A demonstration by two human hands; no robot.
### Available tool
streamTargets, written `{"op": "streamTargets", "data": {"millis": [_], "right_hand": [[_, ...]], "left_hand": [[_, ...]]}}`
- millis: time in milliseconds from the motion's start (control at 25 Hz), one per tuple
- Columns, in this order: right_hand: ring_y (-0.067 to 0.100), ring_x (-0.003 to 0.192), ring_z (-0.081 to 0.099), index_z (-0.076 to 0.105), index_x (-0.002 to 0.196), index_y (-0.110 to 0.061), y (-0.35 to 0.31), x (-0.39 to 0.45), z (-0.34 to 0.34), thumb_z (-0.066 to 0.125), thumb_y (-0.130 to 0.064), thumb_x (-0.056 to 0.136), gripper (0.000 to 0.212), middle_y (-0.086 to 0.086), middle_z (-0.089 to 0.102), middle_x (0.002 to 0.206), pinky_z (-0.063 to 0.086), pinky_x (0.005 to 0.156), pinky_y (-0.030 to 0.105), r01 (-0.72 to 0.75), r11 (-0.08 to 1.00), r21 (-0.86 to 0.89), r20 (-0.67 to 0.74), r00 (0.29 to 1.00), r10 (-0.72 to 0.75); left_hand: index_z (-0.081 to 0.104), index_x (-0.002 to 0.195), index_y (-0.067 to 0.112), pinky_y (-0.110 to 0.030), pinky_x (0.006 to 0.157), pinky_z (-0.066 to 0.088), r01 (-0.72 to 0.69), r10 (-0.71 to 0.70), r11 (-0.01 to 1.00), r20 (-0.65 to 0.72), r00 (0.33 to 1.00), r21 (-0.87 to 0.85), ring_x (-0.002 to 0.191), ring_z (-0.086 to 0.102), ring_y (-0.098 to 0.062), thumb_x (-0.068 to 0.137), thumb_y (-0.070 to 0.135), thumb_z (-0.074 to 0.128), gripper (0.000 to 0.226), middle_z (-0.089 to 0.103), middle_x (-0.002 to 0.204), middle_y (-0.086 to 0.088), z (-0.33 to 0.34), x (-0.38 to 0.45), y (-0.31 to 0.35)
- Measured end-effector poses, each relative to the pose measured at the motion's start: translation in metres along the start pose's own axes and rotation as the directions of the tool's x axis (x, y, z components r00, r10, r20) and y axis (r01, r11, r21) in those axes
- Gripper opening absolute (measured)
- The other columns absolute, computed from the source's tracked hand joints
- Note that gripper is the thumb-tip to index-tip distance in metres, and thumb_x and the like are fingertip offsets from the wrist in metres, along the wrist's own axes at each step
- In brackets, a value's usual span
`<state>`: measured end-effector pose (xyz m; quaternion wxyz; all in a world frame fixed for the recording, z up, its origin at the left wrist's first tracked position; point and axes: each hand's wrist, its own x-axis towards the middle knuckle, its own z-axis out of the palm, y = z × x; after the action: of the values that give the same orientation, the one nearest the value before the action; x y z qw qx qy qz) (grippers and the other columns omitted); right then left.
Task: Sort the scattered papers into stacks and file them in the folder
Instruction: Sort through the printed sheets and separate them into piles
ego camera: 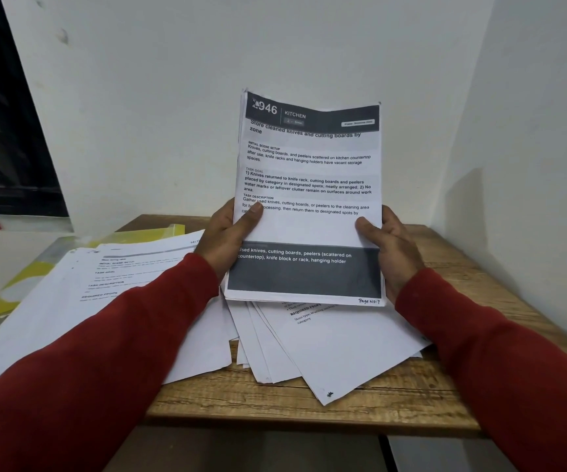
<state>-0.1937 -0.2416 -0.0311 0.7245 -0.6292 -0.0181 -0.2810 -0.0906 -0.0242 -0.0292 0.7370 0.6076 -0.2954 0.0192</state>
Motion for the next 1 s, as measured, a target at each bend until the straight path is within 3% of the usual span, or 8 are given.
{"op": "streamTargets", "data": {"millis": [200, 280, 360, 560, 840, 1000], "right_hand": [[0.031, 0.115, 0.064, 0.057, 0.124, -0.01, 0.002, 0.0, 0.001, 0.05, -0.005, 0.1, 0.026, 0.011, 0.068, 0.125, 0.049, 0.102, 0.05, -0.024, 1.0, 0.005, -0.007, 1.0, 0.024], [0.028, 0.107, 0.067, 0.057, 0.123, -0.011, 0.001, 0.001, 0.0, 0.052, -0.008, 0.099, 0.025, 0.011, 0.069, 0.122, 0.051, 0.099, 0.048, -0.019, 1.0, 0.002, -0.028, 0.999, 0.019], [0.025, 0.1, 0.067, 0.055, 0.126, -0.011, -0.001, 0.002, -0.002, 0.054, -0.011, 0.099, 0.026, 0.011, 0.07, 0.118, 0.053, 0.095, 0.046, -0.016, 1.0, 0.001, -0.052, 0.999, 0.016], [0.017, 0.113, 0.064, 0.051, 0.126, -0.016, 0.005, 0.001, -0.002, 0.051, -0.006, 0.1, 0.028, -0.001, 0.069, 0.121, 0.048, 0.099, 0.037, -0.014, 0.998, -0.058, 0.046, 0.999, 0.017], [0.024, 0.11, 0.065, 0.055, 0.129, -0.009, 0.007, 0.003, -0.006, 0.054, -0.001, 0.097, 0.033, 0.011, 0.068, 0.125, 0.051, 0.097, 0.04, -0.048, 0.997, -0.061, 0.104, 0.993, 0.054], [0.022, 0.102, 0.069, 0.062, 0.121, -0.012, 0.005, 0.007, -0.014, 0.056, 0.003, 0.095, 0.03, 0.009, 0.072, 0.117, 0.055, 0.093, 0.036, -0.036, 0.994, -0.101, 0.083, 0.996, 0.045]], "left_hand": [[0.066, 0.11, 0.02, -0.043, 0.092, 0.055, -0.006, 0.006, 1.0, -0.01, 1.0, 0.008, 0.101, 0.07, -0.021, 0.101, 0.022, 0.055, 0.014, 0.074, 0.111, -0.002, 0.0, -0.001, -0.002], [0.066, 0.11, 0.021, -0.042, 0.091, 0.056, -0.009, 0.009, 1.0, -0.016, 1.0, 0.009, 0.1, 0.07, -0.02, 0.1, 0.022, 0.056, 0.014, 0.075, 0.109, 0.0, 0.0, -0.001, -0.001], [0.066, 0.11, 0.021, -0.038, 0.087, 0.057, -0.016, 0.016, 1.0, -0.021, 1.0, -0.001, 0.098, 0.071, -0.017, 0.1, 0.022, 0.055, 0.014, 0.075, 0.105, 0.003, 0.002, -0.002, -0.001], [0.065, 0.111, 0.024, -0.03, 0.086, 0.056, -0.06, 0.06, 0.997, 0.011, 0.998, 0.054, 0.098, 0.071, -0.012, 0.096, 0.022, 0.062, 0.015, 0.075, 0.104, 0.009, 0.002, -0.006, -0.005], [0.064, 0.106, 0.024, -0.012, 0.075, 0.052, -0.096, 0.1, 0.989, -0.029, 0.995, 0.112, 0.086, 0.069, 0.005, 0.096, 0.013, 0.062, 0.015, 0.073, 0.091, 0.021, 0.001, -0.003, -0.003], [0.063, 0.117, 0.021, -0.033, 0.083, 0.058, 0.041, -0.041, 0.999, -0.004, 0.999, 0.028, 0.098, 0.071, -0.014, 0.097, 0.03, 0.06, 0.022, 0.075, 0.106, 0.007, 0.003, -0.005, -0.005]]}}
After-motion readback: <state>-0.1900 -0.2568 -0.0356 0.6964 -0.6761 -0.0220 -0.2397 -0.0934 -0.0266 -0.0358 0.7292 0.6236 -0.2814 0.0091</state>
